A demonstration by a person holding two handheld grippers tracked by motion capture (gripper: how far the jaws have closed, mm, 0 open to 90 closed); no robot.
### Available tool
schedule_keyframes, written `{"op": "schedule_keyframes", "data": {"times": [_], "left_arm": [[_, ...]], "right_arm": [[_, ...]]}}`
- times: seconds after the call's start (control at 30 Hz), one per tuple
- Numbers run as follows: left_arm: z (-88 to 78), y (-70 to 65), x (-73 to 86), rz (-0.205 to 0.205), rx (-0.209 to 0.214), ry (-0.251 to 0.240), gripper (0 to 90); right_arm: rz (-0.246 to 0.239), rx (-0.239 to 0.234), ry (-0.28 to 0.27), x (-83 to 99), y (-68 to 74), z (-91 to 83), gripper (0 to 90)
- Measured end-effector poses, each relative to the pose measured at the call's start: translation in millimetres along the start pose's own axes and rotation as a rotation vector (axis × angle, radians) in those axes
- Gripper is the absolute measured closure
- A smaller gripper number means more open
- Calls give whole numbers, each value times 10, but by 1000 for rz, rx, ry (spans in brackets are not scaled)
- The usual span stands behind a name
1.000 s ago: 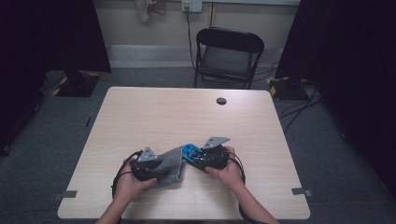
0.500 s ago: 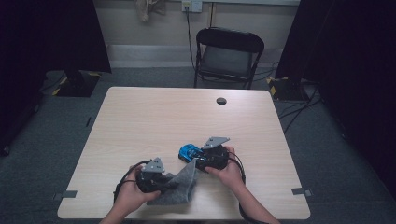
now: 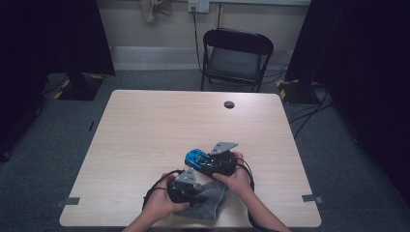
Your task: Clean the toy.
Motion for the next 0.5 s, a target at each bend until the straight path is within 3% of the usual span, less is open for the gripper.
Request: {"op": "schedule_keyframes", "data": {"times": [0.13, 0.17, 0.27, 0.5], "left_arm": [[16, 132, -66, -45, -39, -8, 765], [12, 229, -91, -60, -92, 1, 765], [-3, 356, -113, -86, -142, 3, 765], [-21, 454, -116, -119, -156, -10, 766]], "right_arm": [[0, 4, -2, 4, 1, -1, 421], [-1, 5, -4, 5, 1, -1, 421], [-2, 5, 1, 3, 2, -3, 421], [-3, 4, -2, 9, 0, -4, 421]]}}
Point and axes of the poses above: each handheld gripper's, and its own axes: z roughly forward along the jaws, x roughly out of its underside, y roughly to its left, the point moved 5 cm from there along z, roughly forward along the jaws, and after that the axes turned 14 degrees about y, right-handed, at the moved point
